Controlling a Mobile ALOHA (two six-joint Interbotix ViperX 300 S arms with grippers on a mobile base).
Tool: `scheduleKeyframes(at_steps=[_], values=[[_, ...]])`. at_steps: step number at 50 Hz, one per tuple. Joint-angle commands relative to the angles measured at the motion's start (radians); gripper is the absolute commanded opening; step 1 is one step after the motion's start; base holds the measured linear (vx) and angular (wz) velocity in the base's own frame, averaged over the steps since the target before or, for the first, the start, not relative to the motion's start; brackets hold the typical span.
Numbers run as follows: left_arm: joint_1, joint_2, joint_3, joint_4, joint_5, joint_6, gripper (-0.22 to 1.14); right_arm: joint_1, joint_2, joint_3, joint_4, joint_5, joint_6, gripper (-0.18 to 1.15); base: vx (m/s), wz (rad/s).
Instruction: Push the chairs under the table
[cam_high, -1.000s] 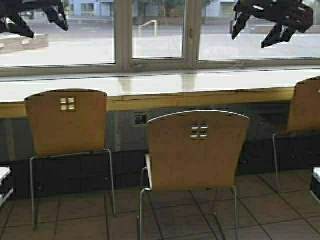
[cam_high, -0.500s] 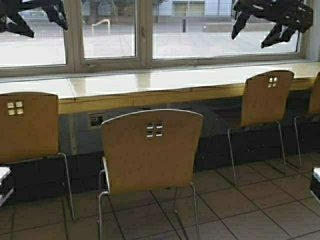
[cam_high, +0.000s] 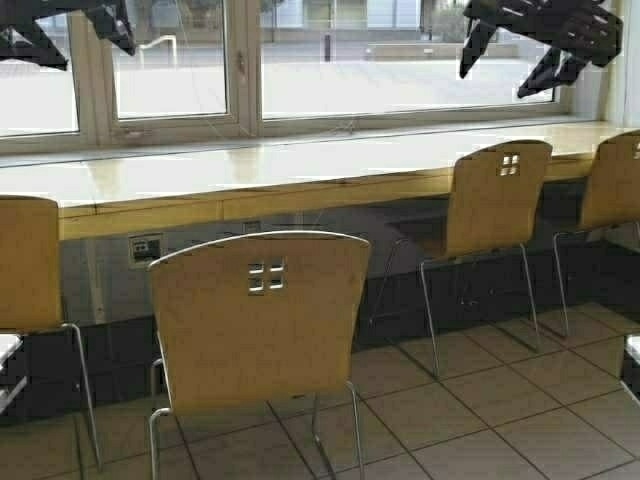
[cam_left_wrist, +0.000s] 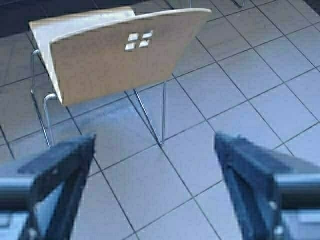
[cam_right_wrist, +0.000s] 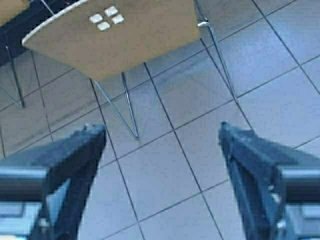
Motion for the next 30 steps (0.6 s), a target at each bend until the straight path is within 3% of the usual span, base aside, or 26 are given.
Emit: scheduleKeyframes(at_steps=[1,17,24,30], values=[[0.002,0.005,-0.011,0.0,-0.006,0.003,1.01,0.0,-0.005,-0.018,0.017,0.003,0.0,1.0,0.27,-0.07],[0.018,0.028,-0.006,-0.012,-0.012,-0.02,1.01,0.0,0.04,-0.018,0.092,0.011,0.0,1.0,0.28,0.0],[0.104,0.034,0.009,-0.06,-0.014,-0.117,1.01,0.011,0.086,-0.037,0.166,0.011,0.0,1.0,0.27,-0.03],[0.118,0.051,0.023,-0.13,-0.009,-0.253,1.01,0.04,0.141,-0.069,0.235,0.012,-0.002,1.0,0.23,-0.04]])
